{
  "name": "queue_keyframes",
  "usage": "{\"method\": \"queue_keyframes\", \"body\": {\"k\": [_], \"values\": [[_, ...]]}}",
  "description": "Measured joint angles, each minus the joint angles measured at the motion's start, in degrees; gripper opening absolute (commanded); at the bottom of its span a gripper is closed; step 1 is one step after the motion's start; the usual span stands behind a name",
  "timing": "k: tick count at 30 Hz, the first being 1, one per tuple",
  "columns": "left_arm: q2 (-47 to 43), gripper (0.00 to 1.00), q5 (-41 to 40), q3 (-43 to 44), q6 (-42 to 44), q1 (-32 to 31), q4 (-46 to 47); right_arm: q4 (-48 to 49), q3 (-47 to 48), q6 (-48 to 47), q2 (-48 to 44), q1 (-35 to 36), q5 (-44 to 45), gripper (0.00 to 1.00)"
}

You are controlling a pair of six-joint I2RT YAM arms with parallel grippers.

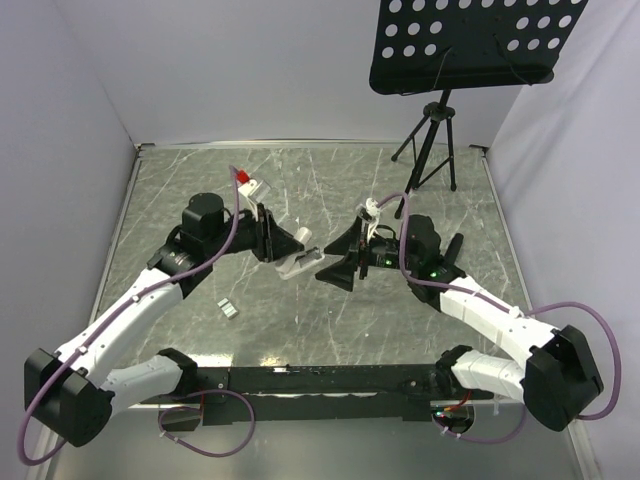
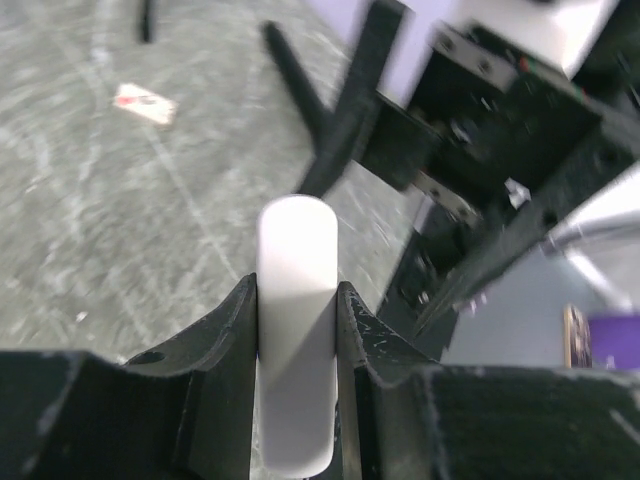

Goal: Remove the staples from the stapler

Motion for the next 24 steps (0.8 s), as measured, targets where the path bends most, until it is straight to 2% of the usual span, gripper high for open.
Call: {"method": "queue_keyframes", "body": {"k": [10, 19, 21, 24], "values": [[-3.06, 0.01, 11.67, -3.13, 5.31, 0.00, 4.44, -5.29, 7.37, -4.04, -0.24, 0.02, -6.97, 0.97], [-2.95, 0.01, 14.10, -3.67, 4.13, 0.02, 10.43, -7.52, 13.81, -5.62, 7.56, 2.16, -12.13, 0.83], [-2.95, 0.01, 13.16, -3.67, 2.73, 0.22, 12.07, -7.82, 13.81, -5.51, 8.48, 2.67, -12.46, 0.76], [-2.80, 0.01, 11.69, -3.87, -0.37, 1.07, 15.39, -6.99, 13.42, -4.68, 8.72, 2.89, -12.44, 0.55]]}}
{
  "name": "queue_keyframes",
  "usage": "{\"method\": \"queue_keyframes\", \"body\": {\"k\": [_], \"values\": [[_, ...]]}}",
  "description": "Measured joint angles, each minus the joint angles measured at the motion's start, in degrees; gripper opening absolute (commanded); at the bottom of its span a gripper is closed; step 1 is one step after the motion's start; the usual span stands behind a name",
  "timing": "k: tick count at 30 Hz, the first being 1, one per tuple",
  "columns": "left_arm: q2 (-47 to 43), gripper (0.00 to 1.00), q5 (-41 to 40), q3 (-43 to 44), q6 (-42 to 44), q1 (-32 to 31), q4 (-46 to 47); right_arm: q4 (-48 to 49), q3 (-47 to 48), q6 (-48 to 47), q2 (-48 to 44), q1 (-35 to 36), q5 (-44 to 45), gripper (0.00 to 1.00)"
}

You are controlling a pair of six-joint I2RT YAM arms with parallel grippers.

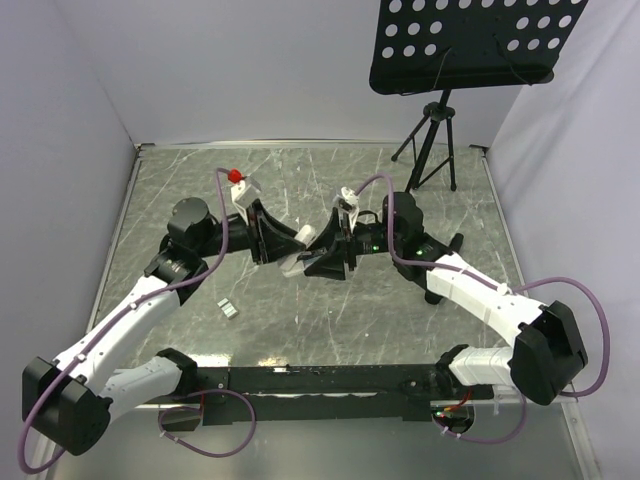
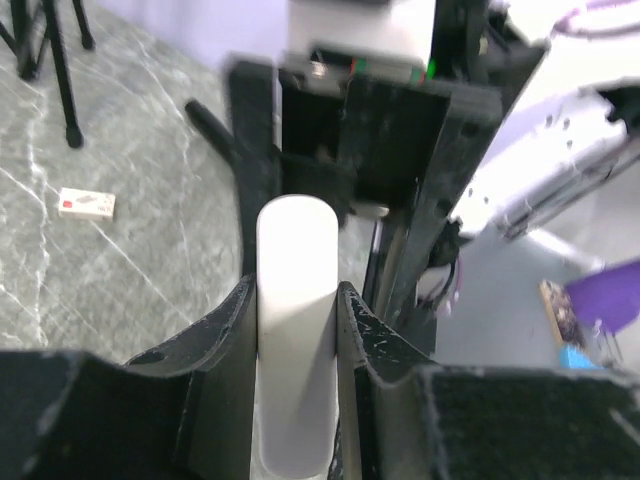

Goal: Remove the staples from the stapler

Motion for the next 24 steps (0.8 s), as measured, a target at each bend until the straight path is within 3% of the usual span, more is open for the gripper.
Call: {"method": "queue_keyframes", "body": {"k": [1, 3, 4, 8, 16, 24], "values": [[0.15, 0.01, -0.24, -0.09, -1.20, 0.44, 1.16, 0.42, -0.31, 0.15, -0.02, 0.02, 0.20, 0.42], [0.33, 0.01, -0.44, -0.35, -4.20, 1.20, 3.30, 1.51, -1.53, 0.37, -0.02, 0.09, 1.66, 0.32], [0.33, 0.01, -0.44, -0.83, -5.01, 1.51, 4.72, 2.40, -2.40, 1.44, -0.02, 0.07, 1.46, 0.22], [0.37, 0.01, -1.20, -3.45, -10.49, 3.21, 8.90, 9.11, -6.60, 5.68, -1.46, 0.39, 3.54, 0.01], [-0.98, 0.01, -10.80, -10.84, -19.78, 5.99, 16.48, 23.61, -16.63, 16.83, -3.43, 0.52, 13.25, 0.00], [-7.48, 0.01, -23.54, -18.60, -23.80, 6.56, 17.22, 25.33, -19.15, 19.47, -6.80, 0.98, 21.31, 0.00]]}}
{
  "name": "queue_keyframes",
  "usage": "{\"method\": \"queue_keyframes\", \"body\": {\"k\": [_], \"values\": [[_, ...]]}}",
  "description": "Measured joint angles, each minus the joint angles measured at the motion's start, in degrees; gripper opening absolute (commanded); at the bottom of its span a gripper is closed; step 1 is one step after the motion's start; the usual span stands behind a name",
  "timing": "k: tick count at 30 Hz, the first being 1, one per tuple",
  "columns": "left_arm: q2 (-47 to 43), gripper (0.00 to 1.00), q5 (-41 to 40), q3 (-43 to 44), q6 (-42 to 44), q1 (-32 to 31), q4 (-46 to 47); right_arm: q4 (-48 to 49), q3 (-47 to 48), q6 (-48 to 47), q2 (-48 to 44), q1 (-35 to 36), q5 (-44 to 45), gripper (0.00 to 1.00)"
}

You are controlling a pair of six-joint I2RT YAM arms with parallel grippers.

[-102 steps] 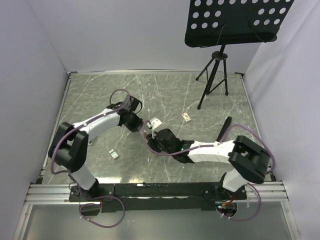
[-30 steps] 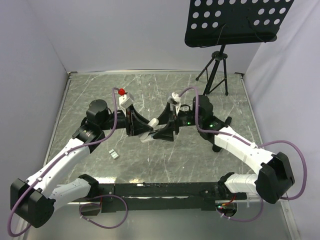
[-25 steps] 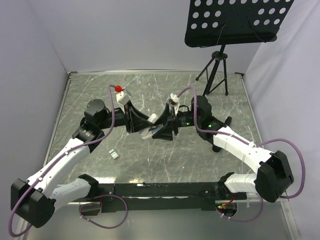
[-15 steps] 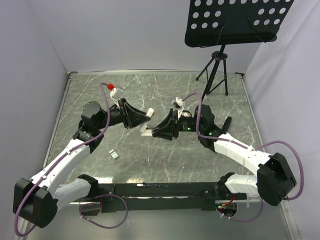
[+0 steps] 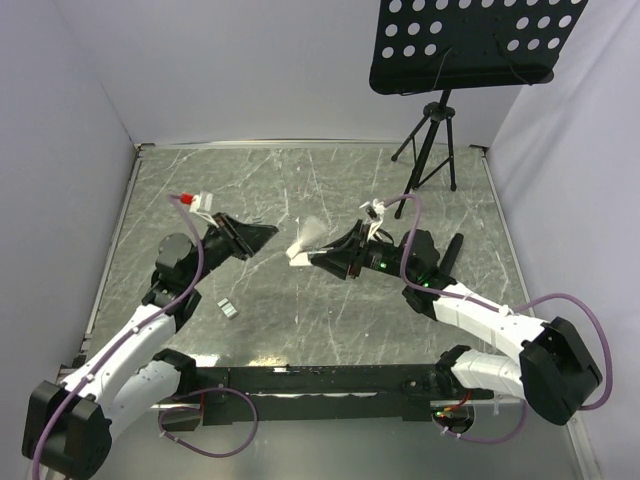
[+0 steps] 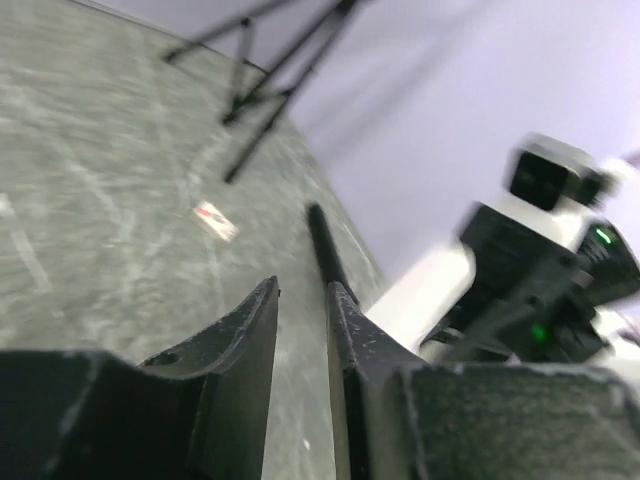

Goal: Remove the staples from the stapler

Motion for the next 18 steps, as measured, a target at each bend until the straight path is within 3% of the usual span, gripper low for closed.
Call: {"method": "queue_keyframes", "body": {"k": [4, 6, 10, 11, 13, 18], "values": [[-1.84, 0.01, -6.64, -3.17, -2.78, 1.07, -0.17, 0.57, -0.02, -0.13, -1.31, -0.04, 3.06, 0.00], [-1.31, 0.07, -7.89, -4.13, -4.26, 1.07, -0.28, 0.68, -0.02, -0.04, -1.14, -0.04, 3.89, 0.00], [2.08, 0.34, -7.30, -3.43, -4.11, 1.07, -2.82, -0.66, 0.66, -1.64, 0.59, 0.17, 4.09, 0.00], [3.15, 0.46, -6.51, -2.43, -3.15, 1.07, -4.15, -1.60, 0.94, -2.32, 1.09, 0.28, 4.09, 0.00], [5.22, 0.57, -3.80, 1.22, 0.59, 1.11, -8.33, -4.09, 1.25, -4.28, 1.68, 0.39, 4.02, 0.00], [8.31, 0.67, 7.48, 14.88, 15.93, 1.16, -17.84, -10.03, 2.49, -9.38, 1.60, 0.39, 0.31, 0.00]]}}
